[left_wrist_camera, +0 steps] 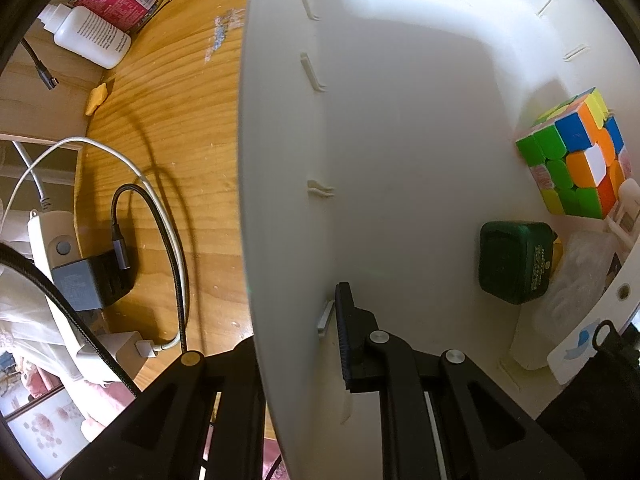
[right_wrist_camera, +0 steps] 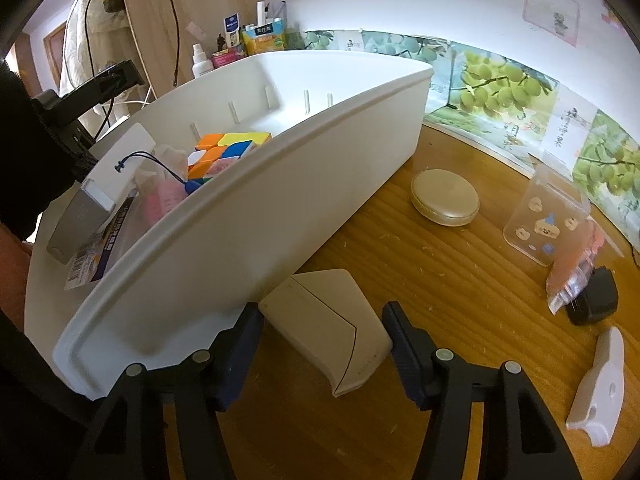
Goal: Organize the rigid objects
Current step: 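Grasp the beige pentagonal plastic piece with the right tool, then carry the beige piece into the tray and open the right tool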
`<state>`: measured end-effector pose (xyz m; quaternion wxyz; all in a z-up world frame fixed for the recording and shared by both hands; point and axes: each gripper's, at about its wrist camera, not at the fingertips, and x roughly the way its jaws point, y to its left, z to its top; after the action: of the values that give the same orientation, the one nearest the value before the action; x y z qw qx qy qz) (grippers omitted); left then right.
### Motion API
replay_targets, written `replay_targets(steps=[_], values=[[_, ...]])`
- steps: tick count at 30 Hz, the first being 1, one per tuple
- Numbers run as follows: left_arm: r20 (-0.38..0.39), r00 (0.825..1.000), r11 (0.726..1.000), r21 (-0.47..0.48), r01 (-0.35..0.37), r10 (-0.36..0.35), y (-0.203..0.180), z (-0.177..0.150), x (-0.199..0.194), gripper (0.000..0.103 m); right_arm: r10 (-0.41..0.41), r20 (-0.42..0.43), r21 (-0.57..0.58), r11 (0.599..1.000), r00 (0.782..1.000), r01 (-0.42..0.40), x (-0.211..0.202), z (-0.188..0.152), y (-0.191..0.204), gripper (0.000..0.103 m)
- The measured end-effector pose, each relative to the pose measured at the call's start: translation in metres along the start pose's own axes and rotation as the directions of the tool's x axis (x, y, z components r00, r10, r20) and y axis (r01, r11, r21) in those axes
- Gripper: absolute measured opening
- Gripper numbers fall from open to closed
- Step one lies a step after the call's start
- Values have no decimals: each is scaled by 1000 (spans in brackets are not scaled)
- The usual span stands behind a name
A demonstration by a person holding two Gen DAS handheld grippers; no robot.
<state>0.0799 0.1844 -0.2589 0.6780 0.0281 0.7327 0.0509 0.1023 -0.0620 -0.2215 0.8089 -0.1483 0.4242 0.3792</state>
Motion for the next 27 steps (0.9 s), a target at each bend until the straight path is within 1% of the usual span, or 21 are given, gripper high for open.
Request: replay_targets(steps=[5,9,14,17,20,23,27], values=[[13,1000,1000,7,19,-19,2,-5,-1,14,-33,15,43,999,999,32,-12,-7,5,62],[29,999,1000,23,20,-21,3,-11,-2,14,-74,24,84,994,997,71,-24,-14,7,62],[50,998,999,38,25,-27,6,-17,-3,14,-137,35,132,983,990,131,-44,-26,8,62],[61,998,999,45,28,-31,6,-21,-2,14,-168,41,141,977,985,161,-55,-29,11,62],[70,997,998,58,21,-25,1,-26,-4,14,-191,54,150,972,980,181,-66,-27,14,62],[74,997,998,66,23,-28,-5,-36,-5,14,-205,86,151,970,975,190,-78,-21,21,62],[79,996,997,77,29,-35,-7,-40,-5,14,-206,125,121,974,971,191,-90,-11,37,62]])
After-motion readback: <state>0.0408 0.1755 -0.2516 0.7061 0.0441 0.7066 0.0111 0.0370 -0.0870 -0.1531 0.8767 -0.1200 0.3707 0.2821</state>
